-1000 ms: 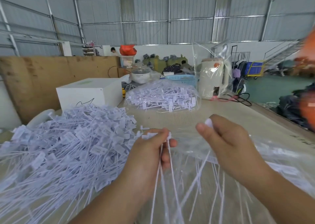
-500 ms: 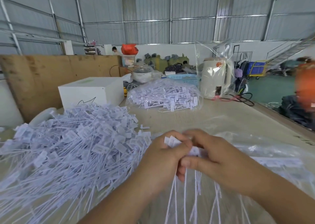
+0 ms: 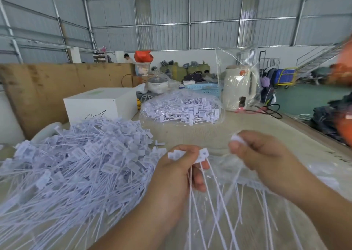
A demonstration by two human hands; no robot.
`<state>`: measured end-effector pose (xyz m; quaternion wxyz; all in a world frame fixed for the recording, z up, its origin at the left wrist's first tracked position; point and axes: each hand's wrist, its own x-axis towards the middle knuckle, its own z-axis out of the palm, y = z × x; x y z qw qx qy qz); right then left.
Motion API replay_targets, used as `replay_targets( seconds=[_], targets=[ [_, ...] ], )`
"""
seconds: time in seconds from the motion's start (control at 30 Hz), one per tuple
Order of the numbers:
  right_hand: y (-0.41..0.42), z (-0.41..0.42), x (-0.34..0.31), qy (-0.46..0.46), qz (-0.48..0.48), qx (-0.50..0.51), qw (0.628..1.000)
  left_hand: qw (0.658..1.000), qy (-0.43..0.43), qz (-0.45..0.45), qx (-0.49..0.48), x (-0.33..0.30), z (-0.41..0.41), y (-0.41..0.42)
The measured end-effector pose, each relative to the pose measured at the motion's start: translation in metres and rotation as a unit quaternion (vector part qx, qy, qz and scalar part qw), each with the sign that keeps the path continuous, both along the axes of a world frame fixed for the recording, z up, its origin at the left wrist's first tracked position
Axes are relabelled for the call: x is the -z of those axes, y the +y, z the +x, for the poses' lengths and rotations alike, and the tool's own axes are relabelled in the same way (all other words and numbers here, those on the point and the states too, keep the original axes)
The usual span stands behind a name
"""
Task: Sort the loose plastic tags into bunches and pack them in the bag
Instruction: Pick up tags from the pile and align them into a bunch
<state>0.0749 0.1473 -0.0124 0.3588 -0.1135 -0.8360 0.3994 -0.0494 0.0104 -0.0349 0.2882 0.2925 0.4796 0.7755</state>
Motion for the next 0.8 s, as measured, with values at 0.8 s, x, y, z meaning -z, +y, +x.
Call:
replay_targets(
  seconds=[0.8],
  targets=[
    [-0.016,-0.004,0.002,-0.022,0.136,0.088,0.987,0.999,-0.023,0.013,0.024,-0.006,0.010,0.003]
  ],
)
